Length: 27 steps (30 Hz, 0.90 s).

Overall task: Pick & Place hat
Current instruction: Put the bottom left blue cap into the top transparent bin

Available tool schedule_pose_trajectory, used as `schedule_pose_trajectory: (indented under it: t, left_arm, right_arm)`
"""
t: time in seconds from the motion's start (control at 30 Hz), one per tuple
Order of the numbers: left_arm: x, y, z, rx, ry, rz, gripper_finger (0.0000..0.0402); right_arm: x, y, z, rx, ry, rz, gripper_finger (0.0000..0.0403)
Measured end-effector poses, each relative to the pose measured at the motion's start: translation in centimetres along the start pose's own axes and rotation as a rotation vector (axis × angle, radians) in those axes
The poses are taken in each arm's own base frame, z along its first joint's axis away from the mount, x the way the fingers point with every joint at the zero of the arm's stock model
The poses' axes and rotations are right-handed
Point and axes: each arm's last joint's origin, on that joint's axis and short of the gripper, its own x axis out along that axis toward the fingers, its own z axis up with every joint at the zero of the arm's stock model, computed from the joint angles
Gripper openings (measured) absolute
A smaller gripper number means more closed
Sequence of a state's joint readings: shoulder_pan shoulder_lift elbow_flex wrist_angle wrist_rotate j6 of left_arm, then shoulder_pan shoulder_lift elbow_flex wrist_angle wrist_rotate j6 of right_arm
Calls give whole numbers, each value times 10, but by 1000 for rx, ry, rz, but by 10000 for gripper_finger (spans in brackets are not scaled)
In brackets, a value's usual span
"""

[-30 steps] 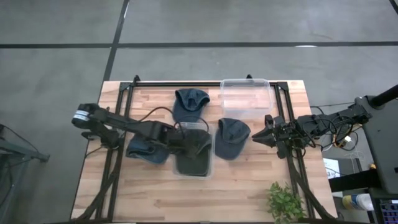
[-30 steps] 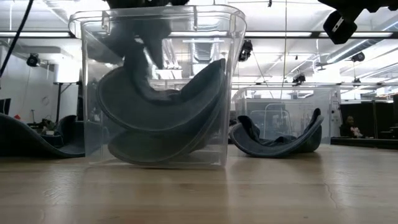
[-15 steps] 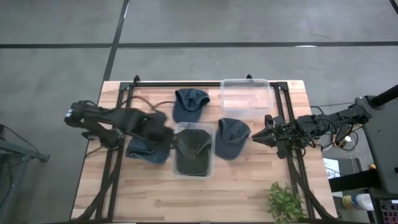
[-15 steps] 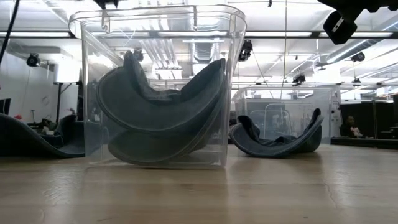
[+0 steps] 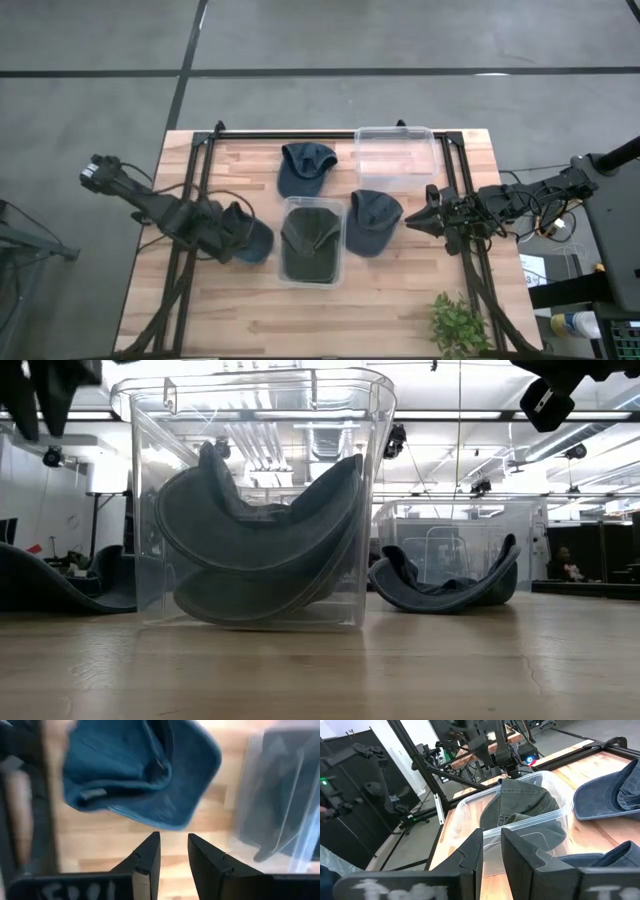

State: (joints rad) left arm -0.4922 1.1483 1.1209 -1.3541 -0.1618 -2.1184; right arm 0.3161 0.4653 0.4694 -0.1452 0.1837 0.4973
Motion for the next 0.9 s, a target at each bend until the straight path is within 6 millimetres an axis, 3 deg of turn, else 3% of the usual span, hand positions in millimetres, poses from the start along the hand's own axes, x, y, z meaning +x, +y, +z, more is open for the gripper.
schedule_pose_trajectory:
  t: [0.2, 0.33, 0.77, 0.9]
  left_arm:
    - [42, -3, -13, -8, 110, -107, 91]
    - [58, 3, -19, -16, 141, -68, 91]
    - [76, 0, -28, -101, 66, 2, 91]
    - [75, -6, -34, -46, 110, 35, 91]
  right_arm:
    - [0, 0, 0, -2, 0, 0, 63]
    - [0, 0, 0, -2, -1, 1, 63]
    - [0, 0, 0, 0, -1, 1, 63]
    - [0, 0, 0, 0, 0, 3, 63]
